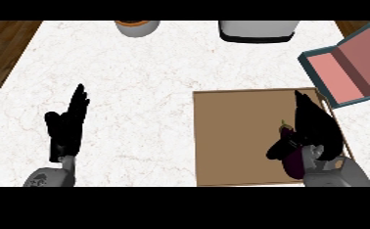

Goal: Pick the eggplant from the tray and place it in the cardboard box

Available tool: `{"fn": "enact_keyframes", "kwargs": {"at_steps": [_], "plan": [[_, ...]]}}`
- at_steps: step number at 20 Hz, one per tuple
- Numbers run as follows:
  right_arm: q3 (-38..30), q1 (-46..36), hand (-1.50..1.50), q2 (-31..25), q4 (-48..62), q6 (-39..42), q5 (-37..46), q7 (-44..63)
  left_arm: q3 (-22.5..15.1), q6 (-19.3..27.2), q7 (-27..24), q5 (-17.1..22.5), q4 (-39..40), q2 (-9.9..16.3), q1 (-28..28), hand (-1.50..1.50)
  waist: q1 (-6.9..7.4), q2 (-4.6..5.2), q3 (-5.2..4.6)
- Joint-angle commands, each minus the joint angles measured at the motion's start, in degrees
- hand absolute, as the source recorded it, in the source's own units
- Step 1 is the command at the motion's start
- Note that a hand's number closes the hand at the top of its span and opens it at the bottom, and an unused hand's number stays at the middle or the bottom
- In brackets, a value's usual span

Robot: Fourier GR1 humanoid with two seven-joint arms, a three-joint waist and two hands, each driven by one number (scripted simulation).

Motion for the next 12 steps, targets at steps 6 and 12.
{"fn": "enact_keyframes", "kwargs": {"at_steps": [6,12], "plan": [[-1.1,1.8,-1.5,2.4,3.0,5.2,4.2,9.5,0.1,1.7,1.0,-1.6,-1.1,-0.8,-0.1,0.0,-0.64,-0.12,0.04],[-2.2,0.0,-1.5,5.4,7.1,7.8,6.2,8.8,0.4,0.1,0.8,-1.0,0.2,-1.5,-1.1,0.0,-0.44,0.05,0.02]]}}
